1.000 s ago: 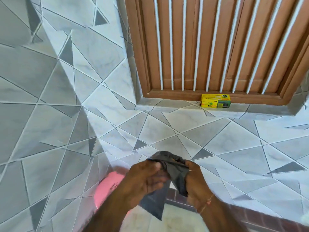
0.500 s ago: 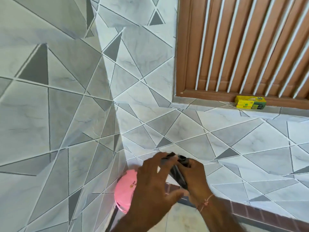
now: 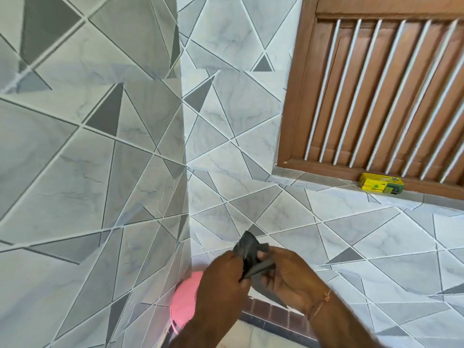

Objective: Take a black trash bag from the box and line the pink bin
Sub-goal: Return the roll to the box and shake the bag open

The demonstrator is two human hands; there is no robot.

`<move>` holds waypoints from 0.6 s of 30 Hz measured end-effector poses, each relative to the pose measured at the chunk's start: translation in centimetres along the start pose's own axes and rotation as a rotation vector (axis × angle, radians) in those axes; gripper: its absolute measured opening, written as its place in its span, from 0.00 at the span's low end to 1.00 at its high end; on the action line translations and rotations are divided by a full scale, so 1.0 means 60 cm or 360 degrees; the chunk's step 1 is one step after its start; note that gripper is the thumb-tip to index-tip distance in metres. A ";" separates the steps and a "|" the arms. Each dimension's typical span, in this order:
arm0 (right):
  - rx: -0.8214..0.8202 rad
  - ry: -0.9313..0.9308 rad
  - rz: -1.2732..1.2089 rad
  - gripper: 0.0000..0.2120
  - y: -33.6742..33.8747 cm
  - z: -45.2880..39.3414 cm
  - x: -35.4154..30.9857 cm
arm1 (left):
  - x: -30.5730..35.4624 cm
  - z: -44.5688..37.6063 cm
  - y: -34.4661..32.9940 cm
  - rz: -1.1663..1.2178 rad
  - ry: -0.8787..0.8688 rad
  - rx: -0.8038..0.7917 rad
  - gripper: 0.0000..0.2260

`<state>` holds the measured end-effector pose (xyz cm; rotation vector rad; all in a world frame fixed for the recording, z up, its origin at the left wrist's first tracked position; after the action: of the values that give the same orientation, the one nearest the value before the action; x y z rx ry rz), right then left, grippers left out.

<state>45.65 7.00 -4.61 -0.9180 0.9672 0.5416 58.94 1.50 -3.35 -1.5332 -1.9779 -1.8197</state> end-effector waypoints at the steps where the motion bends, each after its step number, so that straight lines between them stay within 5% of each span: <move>1: -0.0031 0.0005 0.0031 0.07 -0.001 0.000 -0.003 | -0.004 -0.001 -0.002 0.0048 0.0067 0.0012 0.14; 4: 0.0077 0.0126 0.0194 0.06 0.011 -0.008 -0.007 | -0.002 0.001 -0.010 0.0214 0.0105 -0.0023 0.11; 7: 0.0185 0.0232 0.0300 0.04 0.021 -0.011 -0.014 | 0.011 0.008 -0.024 0.0595 0.0094 -0.0355 0.19; 9: 0.0216 0.0315 0.0380 0.03 0.025 -0.008 -0.022 | 0.022 0.005 -0.026 0.0727 0.0106 -0.0415 0.13; 12: 0.0179 0.0364 0.0386 0.02 0.027 -0.010 -0.019 | 0.013 -0.012 -0.024 0.0821 0.0307 -0.0118 0.04; 16: 0.0263 0.0309 0.0375 0.02 0.052 -0.015 -0.013 | -0.032 -0.031 -0.010 0.0941 0.0777 0.0312 0.08; 18: 0.0381 0.0319 0.0532 0.03 0.084 -0.015 -0.010 | -0.070 -0.037 0.000 0.1295 0.1096 0.0517 0.09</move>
<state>41.17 8.89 -6.38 -0.6054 1.3493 0.6062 59.86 -2.75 -5.28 -1.1246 -1.0351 -1.3196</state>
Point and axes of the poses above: each hand's wrist, its own z-axis away from the middle knuckle, its own y-axis out of the back of the hand, x = y × z, the point moved 4 cm from there along -z, towards the middle knuckle, and after that the axes turned 3 degrees about y, right-handed, at the moved point
